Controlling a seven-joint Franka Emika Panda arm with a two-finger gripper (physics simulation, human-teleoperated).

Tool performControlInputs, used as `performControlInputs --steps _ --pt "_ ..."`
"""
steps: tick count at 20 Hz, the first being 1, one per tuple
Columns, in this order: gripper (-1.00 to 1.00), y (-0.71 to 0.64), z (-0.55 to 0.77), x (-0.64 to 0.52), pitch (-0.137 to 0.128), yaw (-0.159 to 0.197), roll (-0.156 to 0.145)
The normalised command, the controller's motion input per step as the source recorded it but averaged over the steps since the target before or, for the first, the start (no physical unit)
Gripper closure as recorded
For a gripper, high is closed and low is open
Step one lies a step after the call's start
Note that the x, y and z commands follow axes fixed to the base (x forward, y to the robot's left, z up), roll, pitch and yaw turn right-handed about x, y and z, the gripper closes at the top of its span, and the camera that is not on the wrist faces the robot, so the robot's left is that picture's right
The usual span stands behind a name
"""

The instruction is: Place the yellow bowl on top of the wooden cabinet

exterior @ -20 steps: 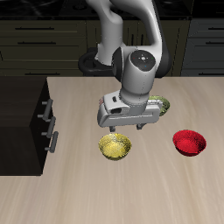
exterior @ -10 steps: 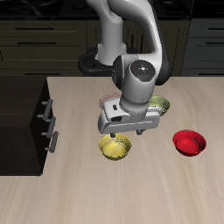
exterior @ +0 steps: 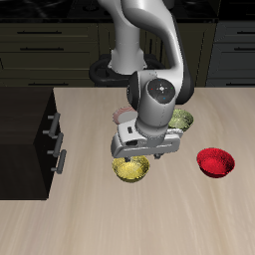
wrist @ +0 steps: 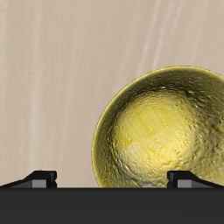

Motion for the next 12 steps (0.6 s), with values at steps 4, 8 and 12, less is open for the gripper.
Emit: performControlInputs --steps 4,8,12 --pt "-1.00 -0.08 -0.07 -0.01 0.011 -0.010 -0.012" --pt "-1.00 -0.05 -0.15 -0.06 0.016 0.006 -0.004" --pt "-1.00 -0.04 -0.12 0.01 0.016 -0.005 -0.003"
